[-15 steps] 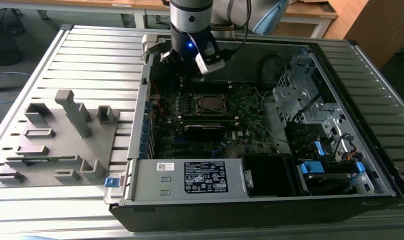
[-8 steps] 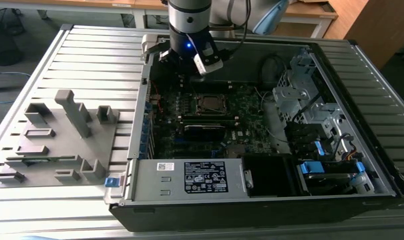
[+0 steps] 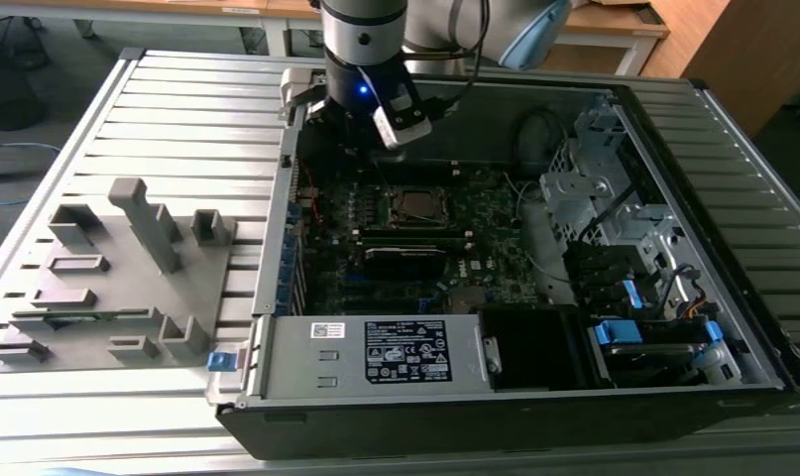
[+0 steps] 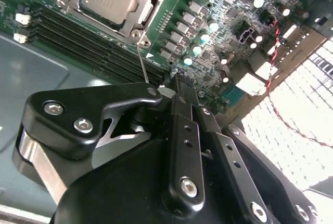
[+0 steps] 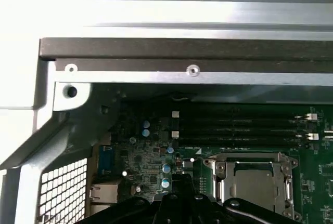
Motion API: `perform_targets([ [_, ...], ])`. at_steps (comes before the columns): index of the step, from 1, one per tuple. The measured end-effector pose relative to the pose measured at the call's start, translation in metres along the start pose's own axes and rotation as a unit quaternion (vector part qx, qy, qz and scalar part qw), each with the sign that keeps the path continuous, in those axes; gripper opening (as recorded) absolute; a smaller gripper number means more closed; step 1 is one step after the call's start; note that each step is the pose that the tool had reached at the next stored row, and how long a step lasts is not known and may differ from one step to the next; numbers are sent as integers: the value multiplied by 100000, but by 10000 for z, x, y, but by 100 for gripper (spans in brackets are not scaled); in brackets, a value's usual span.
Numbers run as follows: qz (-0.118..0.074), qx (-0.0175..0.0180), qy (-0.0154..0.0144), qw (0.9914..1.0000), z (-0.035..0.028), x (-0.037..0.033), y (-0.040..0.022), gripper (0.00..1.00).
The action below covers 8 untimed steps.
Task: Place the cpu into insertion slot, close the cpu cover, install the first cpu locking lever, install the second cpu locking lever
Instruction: 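Install the first cpu locking lever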
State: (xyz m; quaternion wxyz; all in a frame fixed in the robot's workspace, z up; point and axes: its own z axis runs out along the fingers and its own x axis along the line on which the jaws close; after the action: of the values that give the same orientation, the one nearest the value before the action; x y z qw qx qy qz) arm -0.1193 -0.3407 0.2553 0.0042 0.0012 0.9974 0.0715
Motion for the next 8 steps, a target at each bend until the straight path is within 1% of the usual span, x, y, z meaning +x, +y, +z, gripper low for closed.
perform_targets([
  [1, 1, -25, 5, 100000, 0, 10, 0, 11],
  [2, 2, -306, 11, 100000, 0, 15, -1, 11],
  [4, 17, -1573, 13, 99988, 0, 20, 0, 11],
  [5, 20, -2085, 6, 99978, 0, 21, 0, 11],
  [6, 28, -2386, 4, 99972, 0, 22, 0, 11],
  [8, 30, -2606, 10, 99966, 0, 25, 0, 11],
])
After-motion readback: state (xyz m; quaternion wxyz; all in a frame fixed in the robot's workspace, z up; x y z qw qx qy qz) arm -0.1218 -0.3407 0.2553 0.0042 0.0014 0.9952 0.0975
